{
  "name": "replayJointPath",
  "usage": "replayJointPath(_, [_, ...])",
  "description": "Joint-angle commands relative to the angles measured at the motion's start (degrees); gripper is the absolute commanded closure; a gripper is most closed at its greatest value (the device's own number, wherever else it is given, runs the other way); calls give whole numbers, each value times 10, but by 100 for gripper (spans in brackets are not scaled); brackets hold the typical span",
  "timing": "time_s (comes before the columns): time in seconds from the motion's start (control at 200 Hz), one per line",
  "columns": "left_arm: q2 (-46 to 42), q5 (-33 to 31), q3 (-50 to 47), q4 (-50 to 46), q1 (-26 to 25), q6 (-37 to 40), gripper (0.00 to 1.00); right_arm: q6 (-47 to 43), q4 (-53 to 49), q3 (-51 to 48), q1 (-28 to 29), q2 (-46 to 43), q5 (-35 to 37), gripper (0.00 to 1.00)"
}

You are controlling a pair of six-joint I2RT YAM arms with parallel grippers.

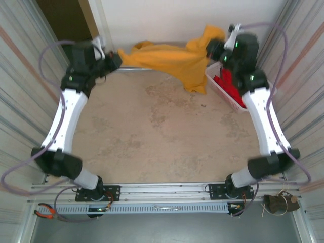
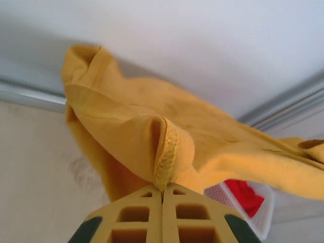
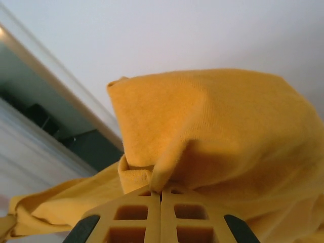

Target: Fold the inside-out t-shirt

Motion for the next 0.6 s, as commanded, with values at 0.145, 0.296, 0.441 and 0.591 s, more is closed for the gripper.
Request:
replayJointPath(0.145, [-119, -93, -417, 56, 2, -34, 63, 138, 62, -542, 104, -250, 158, 100])
replayJointPath(0.296, [-142, -99, -473, 31, -7, -12, 53, 184, -23, -694, 127, -346, 189, 79])
replayJointPath(0.441, [-154, -179, -456, -24, -63, 24, 49, 184, -127, -694, 141, -459, 239, 44])
replayJointPath(0.591, [-122, -266, -454, -42, -153, 17, 49, 142, -176, -641, 138, -438, 266, 35])
